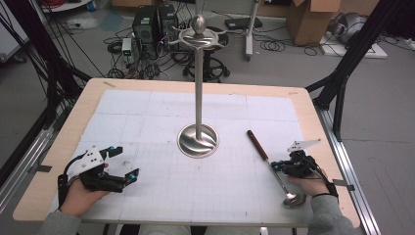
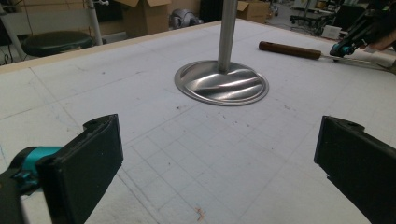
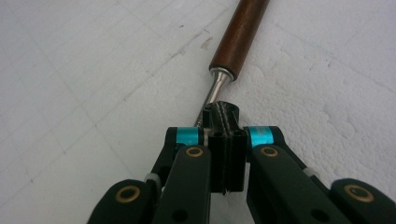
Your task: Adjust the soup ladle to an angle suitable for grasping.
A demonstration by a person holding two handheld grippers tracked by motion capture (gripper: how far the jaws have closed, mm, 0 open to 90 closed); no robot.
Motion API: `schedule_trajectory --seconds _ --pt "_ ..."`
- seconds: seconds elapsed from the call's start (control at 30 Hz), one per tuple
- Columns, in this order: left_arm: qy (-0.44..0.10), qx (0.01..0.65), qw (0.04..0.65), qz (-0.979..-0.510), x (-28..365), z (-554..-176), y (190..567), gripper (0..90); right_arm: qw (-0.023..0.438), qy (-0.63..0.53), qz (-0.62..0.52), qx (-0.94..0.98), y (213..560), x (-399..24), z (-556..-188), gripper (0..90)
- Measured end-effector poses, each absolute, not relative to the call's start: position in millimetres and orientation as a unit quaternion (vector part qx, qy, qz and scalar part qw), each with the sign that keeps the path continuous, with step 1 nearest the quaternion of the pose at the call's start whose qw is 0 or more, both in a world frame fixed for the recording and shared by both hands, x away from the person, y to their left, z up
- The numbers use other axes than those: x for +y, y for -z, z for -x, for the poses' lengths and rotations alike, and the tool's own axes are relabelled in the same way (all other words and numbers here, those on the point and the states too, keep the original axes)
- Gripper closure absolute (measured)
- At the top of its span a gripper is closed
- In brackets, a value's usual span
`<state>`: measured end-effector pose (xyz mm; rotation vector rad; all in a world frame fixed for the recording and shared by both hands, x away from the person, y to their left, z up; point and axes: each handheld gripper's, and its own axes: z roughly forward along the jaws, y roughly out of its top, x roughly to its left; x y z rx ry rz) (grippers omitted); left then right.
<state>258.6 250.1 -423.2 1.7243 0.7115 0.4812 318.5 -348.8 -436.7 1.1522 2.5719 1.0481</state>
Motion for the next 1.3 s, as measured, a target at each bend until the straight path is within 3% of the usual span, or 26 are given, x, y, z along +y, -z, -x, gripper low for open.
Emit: schedule_trajectory --seconds 0.9,1.3 --pt "-0.206 0.303 0.57 -0.735 250 -258 423 1.8 0.032 -0.332 -0.286 0.899 433 -313 -319 90.0" --pt "-0.199 0.301 0.575 -0.734 251 -258 423 1.8 0.041 -0.315 -0.273 0.908 429 -299 -318 90.0"
